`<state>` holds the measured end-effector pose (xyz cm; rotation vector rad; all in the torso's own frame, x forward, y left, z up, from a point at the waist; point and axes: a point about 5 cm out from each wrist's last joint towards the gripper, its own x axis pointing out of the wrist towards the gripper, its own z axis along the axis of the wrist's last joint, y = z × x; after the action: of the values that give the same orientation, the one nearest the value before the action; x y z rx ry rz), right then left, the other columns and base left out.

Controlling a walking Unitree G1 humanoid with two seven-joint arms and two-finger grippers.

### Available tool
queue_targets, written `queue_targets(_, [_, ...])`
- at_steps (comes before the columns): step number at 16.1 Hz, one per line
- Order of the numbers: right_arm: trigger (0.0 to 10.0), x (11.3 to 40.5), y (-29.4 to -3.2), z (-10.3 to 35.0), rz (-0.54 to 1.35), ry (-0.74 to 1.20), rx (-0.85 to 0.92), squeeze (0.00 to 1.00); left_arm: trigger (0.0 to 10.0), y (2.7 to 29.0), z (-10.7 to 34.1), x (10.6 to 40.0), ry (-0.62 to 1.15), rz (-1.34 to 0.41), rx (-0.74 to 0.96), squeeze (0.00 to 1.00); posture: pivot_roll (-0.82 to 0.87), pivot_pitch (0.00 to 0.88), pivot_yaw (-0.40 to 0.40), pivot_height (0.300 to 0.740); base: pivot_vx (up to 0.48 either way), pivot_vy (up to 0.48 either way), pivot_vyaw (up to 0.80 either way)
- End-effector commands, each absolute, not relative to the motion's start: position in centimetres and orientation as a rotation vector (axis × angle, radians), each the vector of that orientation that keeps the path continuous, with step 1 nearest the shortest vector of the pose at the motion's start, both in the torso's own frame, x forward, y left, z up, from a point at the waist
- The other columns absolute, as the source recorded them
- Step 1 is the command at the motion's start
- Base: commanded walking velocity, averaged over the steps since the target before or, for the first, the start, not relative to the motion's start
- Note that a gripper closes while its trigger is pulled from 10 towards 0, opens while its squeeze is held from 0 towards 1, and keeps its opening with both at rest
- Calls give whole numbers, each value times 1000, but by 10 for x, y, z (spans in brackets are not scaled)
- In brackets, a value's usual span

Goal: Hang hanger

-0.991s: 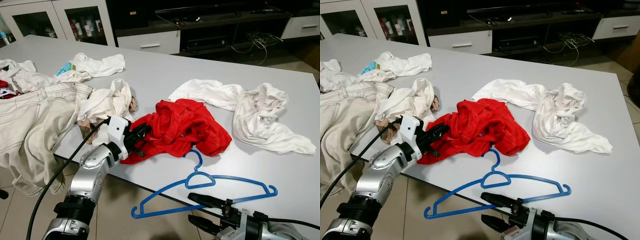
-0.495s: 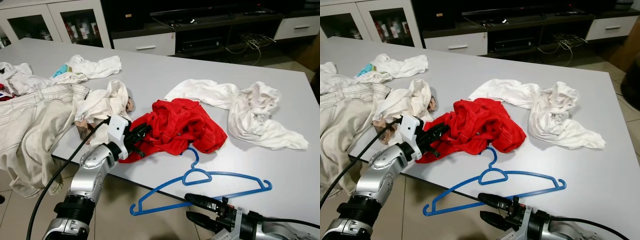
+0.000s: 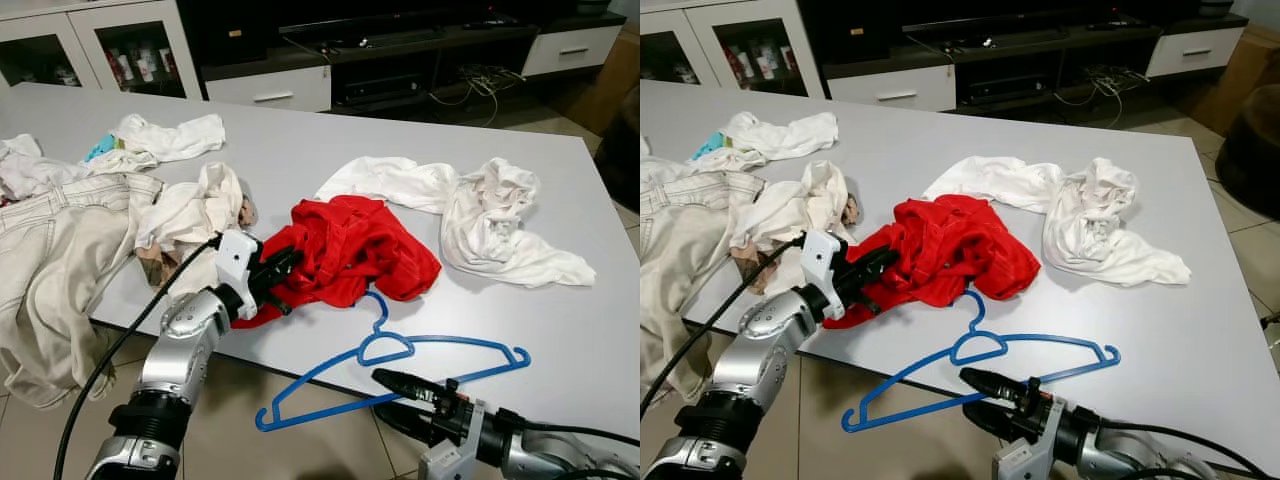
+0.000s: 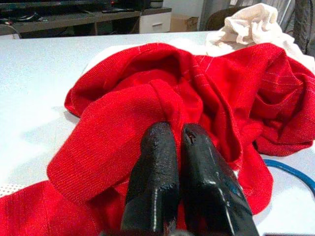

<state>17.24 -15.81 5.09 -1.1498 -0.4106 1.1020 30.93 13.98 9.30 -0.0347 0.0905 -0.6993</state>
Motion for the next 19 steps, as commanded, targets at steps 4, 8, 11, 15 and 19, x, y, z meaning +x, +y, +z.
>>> queue_targets(4, [1059, 176, -157, 54, 1115, -429, -1163, 0, 10000, 140, 94, 308, 93, -701, -22, 0, -98, 0, 96, 740, 0, 0, 0])
queue_targets(8, [10000, 177, -158, 54, 1115, -437, -1170, 0, 10000, 139, 94, 309, 91, -699, -24, 0, -95, 0, 93, 740, 0, 0, 0])
queue_targets(11, [7373, 178, -157, 53, 1121, -439, -1190, 0, 10000, 139, 94, 309, 89, -699, -24, 0, -96, 0, 93, 740, 0, 0, 0])
queue_targets(15, [0, 179, -158, 53, 1123, -443, -1199, 0, 10000, 139, 94, 310, 89, -699, -23, 0, -96, 0, 94, 740, 0, 0, 0])
queue_targets(19, [0, 181, -156, 58, 1122, -462, -1170, 0, 10000, 138, 95, 311, 89, -699, -23, 0, -100, 0, 94, 740, 0, 0, 0])
